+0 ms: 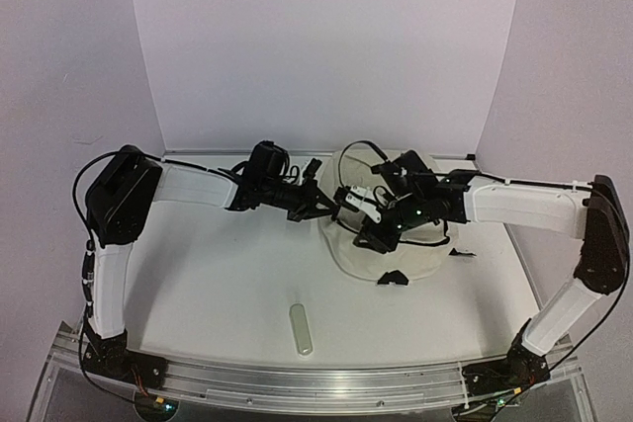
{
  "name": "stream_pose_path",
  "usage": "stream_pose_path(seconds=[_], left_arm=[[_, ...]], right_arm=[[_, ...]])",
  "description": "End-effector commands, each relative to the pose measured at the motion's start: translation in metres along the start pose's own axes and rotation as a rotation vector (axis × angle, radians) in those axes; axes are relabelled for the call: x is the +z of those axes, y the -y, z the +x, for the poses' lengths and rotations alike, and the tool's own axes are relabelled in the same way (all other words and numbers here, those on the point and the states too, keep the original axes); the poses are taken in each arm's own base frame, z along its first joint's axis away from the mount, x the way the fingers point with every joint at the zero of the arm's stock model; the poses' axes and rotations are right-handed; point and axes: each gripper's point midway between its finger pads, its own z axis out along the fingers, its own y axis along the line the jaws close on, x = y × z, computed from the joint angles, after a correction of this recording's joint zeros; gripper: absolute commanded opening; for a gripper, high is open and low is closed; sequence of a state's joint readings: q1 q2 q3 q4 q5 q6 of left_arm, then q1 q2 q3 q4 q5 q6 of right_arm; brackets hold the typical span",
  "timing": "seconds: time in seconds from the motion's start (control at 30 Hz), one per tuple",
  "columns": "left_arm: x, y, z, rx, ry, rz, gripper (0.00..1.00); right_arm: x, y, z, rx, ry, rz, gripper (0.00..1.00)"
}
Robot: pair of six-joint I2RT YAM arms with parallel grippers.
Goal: Pack the student bag
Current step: Zip the student bag at the center of the board.
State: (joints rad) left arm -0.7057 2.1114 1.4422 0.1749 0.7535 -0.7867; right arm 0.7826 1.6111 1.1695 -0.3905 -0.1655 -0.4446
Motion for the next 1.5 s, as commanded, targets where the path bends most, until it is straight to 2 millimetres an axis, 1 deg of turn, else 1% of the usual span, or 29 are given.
stream_pose_path(seconds=[0.0, 0.07, 0.17, 0.23, 0.3, 0.43, 0.47, 0.5, 0.53, 0.6, 0.63, 0.7, 0.77, 0.93, 1.03, 1.13, 1.2, 1.27, 1.33, 1.47], left_arm=[[-0.009, 0.044, 0.003, 0.056, 0.012, 0.101, 0.0], [-0.009, 0.047, 0.007, 0.05, 0.006, 0.115, 0.0], [-0.009, 0.055, 0.011, 0.046, -0.005, 0.137, 0.0], [-0.01, 0.059, 0.013, 0.038, -0.008, 0.154, 0.0], [-0.011, 0.06, 0.014, 0.027, -0.006, 0.164, 0.0], [-0.011, 0.059, 0.015, 0.007, -0.005, 0.173, 0.0], [-0.01, 0.059, 0.014, 0.005, -0.005, 0.175, 0.0], [-0.01, 0.06, 0.014, 0.005, -0.005, 0.179, 0.0], [-0.01, 0.06, 0.014, 0.003, -0.005, 0.184, 0.0], [-0.009, 0.059, 0.013, -0.004, -0.002, 0.184, 0.0], [-0.01, 0.056, 0.011, -0.008, 0.005, 0.174, 0.0], [-0.01, 0.046, 0.006, -0.022, 0.021, 0.146, 0.0], [-0.011, 0.029, 0.0, -0.053, 0.042, 0.099, 0.0], [-0.021, -0.018, -0.023, -0.101, 0.112, -0.006, 0.0], [-0.019, -0.032, -0.033, -0.093, 0.122, -0.039, 0.0], [-0.018, -0.037, -0.042, -0.09, 0.136, -0.043, 0.0], [-0.018, -0.035, -0.047, -0.08, 0.14, -0.03, 0.0], [-0.017, -0.025, -0.048, -0.051, 0.132, 0.003, 0.0], [-0.015, -0.013, -0.039, -0.025, 0.107, 0.051, 0.0], [-0.01, 0.017, -0.009, 0.049, 0.032, 0.115, 0.0]], right_arm=[[-0.003, 0.002, -0.042, 0.08, 0.082, -0.029, 0.5], [0.004, 0.0, -0.047, 0.082, 0.08, -0.039, 0.44], [0.017, -0.003, -0.045, 0.073, 0.056, -0.048, 0.36], [0.022, -0.004, -0.042, 0.069, 0.044, -0.053, 0.34], [0.025, -0.006, -0.038, 0.069, 0.038, -0.06, 0.34], [0.026, -0.008, -0.032, 0.073, 0.04, -0.055, 0.41], [0.027, -0.008, -0.03, 0.073, 0.039, -0.047, 0.4], [0.028, -0.008, -0.029, 0.071, 0.037, -0.038, 0.35], [0.029, -0.007, -0.028, 0.069, 0.039, -0.031, 0.28], [0.03, -0.008, -0.025, 0.058, 0.036, -0.024, 0.08], [0.029, -0.008, -0.025, 0.049, 0.038, -0.022, 0.01], [0.028, -0.01, -0.02, 0.031, 0.033, -0.021, 0.0], [0.024, -0.011, -0.016, 0.01, 0.027, -0.012, 0.0], [0.012, -0.013, -0.004, -0.032, 0.023, 0.004, 0.0], [0.009, -0.018, 0.009, -0.056, 0.007, -0.002, 0.0], [0.006, -0.025, 0.023, -0.096, -0.006, -0.018, 0.0], [0.006, -0.028, 0.032, -0.122, -0.022, -0.017, 0.0], [0.008, -0.025, 0.037, -0.127, -0.035, 0.003, 0.0], [0.007, -0.022, 0.032, -0.104, -0.028, 0.015, 0.0], [0.006, -0.018, 0.013, -0.035, 0.011, 0.009, 0.0]])
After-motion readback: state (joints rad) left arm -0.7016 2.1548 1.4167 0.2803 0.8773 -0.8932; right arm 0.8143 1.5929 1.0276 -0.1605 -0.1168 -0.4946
